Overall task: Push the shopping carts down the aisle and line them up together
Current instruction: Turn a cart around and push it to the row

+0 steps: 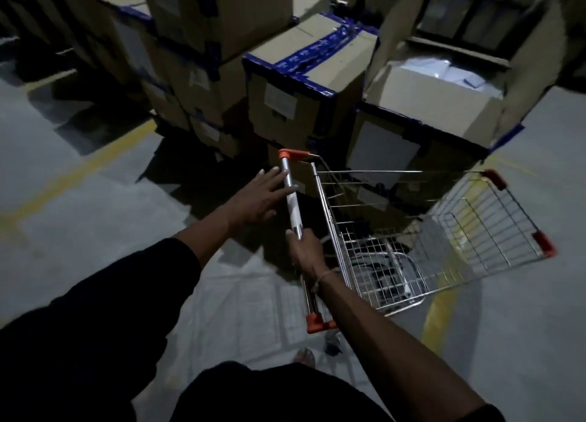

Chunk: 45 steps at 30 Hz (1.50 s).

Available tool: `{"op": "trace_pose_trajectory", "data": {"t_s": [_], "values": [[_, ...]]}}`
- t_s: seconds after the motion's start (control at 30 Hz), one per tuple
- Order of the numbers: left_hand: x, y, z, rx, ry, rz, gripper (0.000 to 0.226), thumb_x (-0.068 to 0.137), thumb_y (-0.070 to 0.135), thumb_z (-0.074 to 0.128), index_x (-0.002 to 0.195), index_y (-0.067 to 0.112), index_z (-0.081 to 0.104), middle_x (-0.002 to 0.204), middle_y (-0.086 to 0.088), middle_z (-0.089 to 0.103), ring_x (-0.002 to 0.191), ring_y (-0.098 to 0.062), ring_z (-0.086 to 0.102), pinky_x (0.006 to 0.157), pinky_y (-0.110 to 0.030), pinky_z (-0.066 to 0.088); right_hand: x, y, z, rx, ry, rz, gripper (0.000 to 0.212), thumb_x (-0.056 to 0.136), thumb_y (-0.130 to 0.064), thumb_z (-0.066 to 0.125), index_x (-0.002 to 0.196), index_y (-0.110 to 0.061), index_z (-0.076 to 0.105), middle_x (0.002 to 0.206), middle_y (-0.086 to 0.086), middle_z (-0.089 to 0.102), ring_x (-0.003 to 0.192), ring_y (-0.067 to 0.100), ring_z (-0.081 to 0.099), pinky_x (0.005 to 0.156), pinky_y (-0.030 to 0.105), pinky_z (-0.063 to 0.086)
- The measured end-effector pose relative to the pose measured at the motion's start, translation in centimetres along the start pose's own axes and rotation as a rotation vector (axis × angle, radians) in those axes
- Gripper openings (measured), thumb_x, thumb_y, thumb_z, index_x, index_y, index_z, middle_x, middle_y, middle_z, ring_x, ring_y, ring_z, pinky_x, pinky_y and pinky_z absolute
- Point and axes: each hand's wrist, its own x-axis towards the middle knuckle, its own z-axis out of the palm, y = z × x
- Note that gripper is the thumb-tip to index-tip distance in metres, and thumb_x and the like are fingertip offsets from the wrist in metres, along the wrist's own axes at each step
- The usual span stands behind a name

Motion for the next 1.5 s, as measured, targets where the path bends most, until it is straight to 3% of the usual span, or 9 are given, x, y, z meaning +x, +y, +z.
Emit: {"op": "trace_pose_trajectory", "data": {"t_s": [0.2, 0.3, 0.4, 0.47, 0.67, 0.87, 1.0, 1.27, 1.5], "values": [[4.2, -1.5, 0.3, -0.018, -0.021, 0.303, 0.052, 0.089, 0.025, 0.074, 0.138, 0.012, 0.062, 0.149, -0.023, 0.050, 0.148, -0.044, 0.035, 0.119, -0.066, 0.025, -0.6, 0.6, 0.6, -0.091, 0.118, 0.051, 0.051, 0.107, -0.050, 0.055, 0.114, -0.001, 0.068, 0.112, 0.023, 0.072, 0.104, 0.041, 0.068, 0.073, 0.034, 0.039], [6.1, -2.0, 0.9, 0.025, -0.024, 0.488, 0.037, 0.086, 0.036, 0.059, 0.112, 0.010, 0.068, 0.115, -0.020, 0.064, 0.124, -0.043, 0.055, 0.114, -0.067, 0.033, -1.5, 0.8, 0.7, -0.144, 0.170, 0.073, 0.056, 0.105, -0.060, 0.052, 0.107, -0.007, 0.071, 0.099, 0.016, 0.073, 0.092, 0.037, 0.069, 0.064, 0.035, 0.038], [6.9, -1.2, 1.5, 0.065, -0.048, 0.596, 0.021, 0.072, 0.021, 0.075, 0.089, 0.013, 0.066, 0.087, -0.013, 0.067, 0.090, -0.037, 0.065, 0.101, -0.057, 0.043, -3.6, 0.6, 0.5, -0.230, 0.218, 0.112, 0.055, 0.105, -0.064, 0.049, 0.098, -0.014, 0.071, 0.081, 0.005, 0.065, 0.073, 0.029, 0.061, 0.053, 0.031, 0.030], [6.7, 0.1, 1.5, 0.087, -0.121, 0.588, 0.018, 0.073, 0.021, 0.077, 0.087, 0.014, 0.069, 0.087, -0.010, 0.072, 0.087, -0.036, 0.068, 0.089, -0.045, 0.045, -5.1, 0.9, 0.5, -0.277, 0.245, 0.139, 0.055, 0.104, -0.067, 0.047, 0.096, -0.017, 0.069, 0.077, 0.002, 0.064, 0.069, 0.025, 0.060, 0.053, 0.031, 0.032], [5.7, 2.2, 2.8, 0.336, -0.182, 0.572, 0.024, 0.091, 0.038, 0.067, 0.110, 0.024, 0.071, 0.107, 0.001, 0.073, 0.101, -0.023, 0.070, 0.084, -0.034, 0.045, -7.9, 2.2, 1.6, -0.428, 0.319, 0.189, 0.069, 0.097, -0.078, 0.041, 0.130, -0.025, 0.071, 0.091, 0.003, 0.070, 0.069, 0.016, 0.061, 0.055, 0.028, 0.038], [5.4, 1.2, 3.7, 0.133, -0.053, 0.663, 0.027, 0.061, 0.022, 0.091, 0.076, 0.013, 0.071, 0.068, -0.006, 0.070, 0.061, -0.029, 0.069, 0.065, -0.039, 0.053, -8.0, 2.4, 2.2, -0.510, 0.361, 0.254, 0.079, 0.096, -0.085, 0.037, 0.095, -0.015, 0.073, 0.072, 0.003, 0.065, 0.059, 0.021, 0.062, 0.059, 0.034, 0.054], [5.9, 2.2, 3.3, 0.134, -0.039, 0.722, 0.030, 0.049, 0.018, 0.093, 0.068, 0.013, 0.069, 0.060, -0.006, 0.066, 0.053, -0.028, 0.066, 0.062, -0.040, 0.054, -8.2, 2.8, 1.5, -0.484, 0.385, 0.270, 0.082, 0.091, -0.090, 0.032, 0.084, -0.017, 0.069, 0.068, 0.000, 0.062, 0.056, 0.019, 0.059, 0.065, 0.039, 0.060], [9.5, 9.0, 2.5, 0.078, 0.036, 0.821, 0.027, 0.056, 0.018, 0.090, 0.064, 0.017, 0.064, 0.054, -0.004, 0.063, 0.049, -0.027, 0.064, 0.065, -0.039, 0.050, -10.6, 4.4, -3.6, -0.473, 0.432, 0.298, 0.067, 0.101, -0.077, 0.038, 0.071, -0.021, 0.057, 0.067, 0.001, 0.060, 0.059, 0.023, 0.059, 0.067, 0.038, 0.057], [11.6, 16.2, 4.7, 0.097, -0.008, 0.817, 0.014, 0.066, 0.032, 0.063, 0.068, 0.019, 0.068, 0.063, -0.001, 0.067, 0.060, -0.028, 0.068, 0.074, -0.039, 0.050, -13.3, 8.1, -8.3, -0.476, 0.434, 0.334, 0.068, 0.098, -0.080, 0.041, 0.090, -0.018, 0.067, 0.071, 0.001, 0.061, 0.069, 0.028, 0.065, 0.069, 0.039, 0.059]]}}
